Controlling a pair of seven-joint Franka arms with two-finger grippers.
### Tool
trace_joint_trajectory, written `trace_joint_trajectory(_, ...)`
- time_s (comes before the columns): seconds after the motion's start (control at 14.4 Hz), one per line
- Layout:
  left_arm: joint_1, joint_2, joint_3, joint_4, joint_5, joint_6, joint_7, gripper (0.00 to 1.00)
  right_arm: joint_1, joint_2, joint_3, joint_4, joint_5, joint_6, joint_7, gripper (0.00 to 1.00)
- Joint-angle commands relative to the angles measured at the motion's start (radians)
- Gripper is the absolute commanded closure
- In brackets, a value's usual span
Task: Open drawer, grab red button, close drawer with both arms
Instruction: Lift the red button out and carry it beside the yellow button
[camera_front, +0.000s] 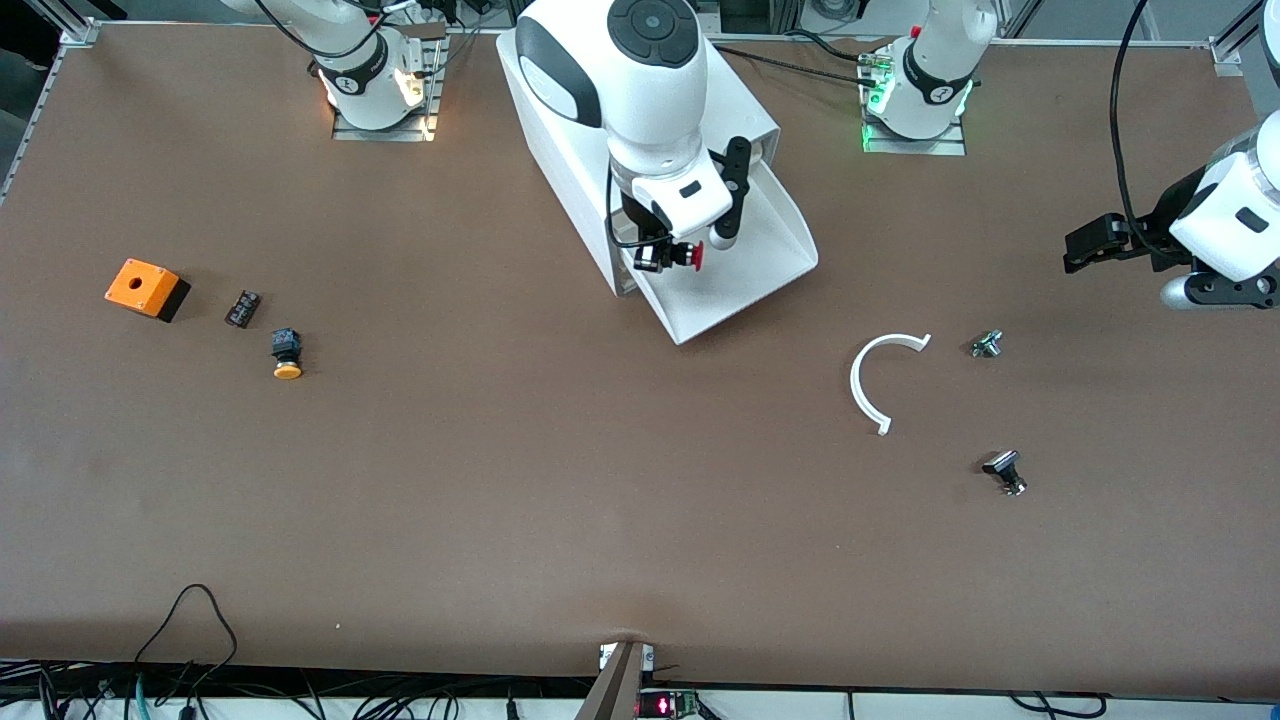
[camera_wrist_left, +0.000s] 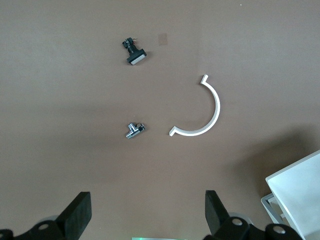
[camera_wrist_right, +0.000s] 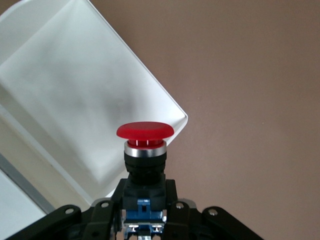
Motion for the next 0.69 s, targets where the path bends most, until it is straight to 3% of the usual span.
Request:
trace_joint_trajectory(0.0,0.004,0.0,-0.002,0.008,-0.012,-0.002,-0.002,0.0,-0.011,-0.056,0.004,-0.082,-0.009,0.015,0.013,0.8)
trace_joint_trajectory(0.62,-0.005,-0.001,-0.011,0.017,-0.009,-0.006,0.004,0.0,-0.074,-0.174,0.012,-0.204,-0.013,0.037,0.024,0.8)
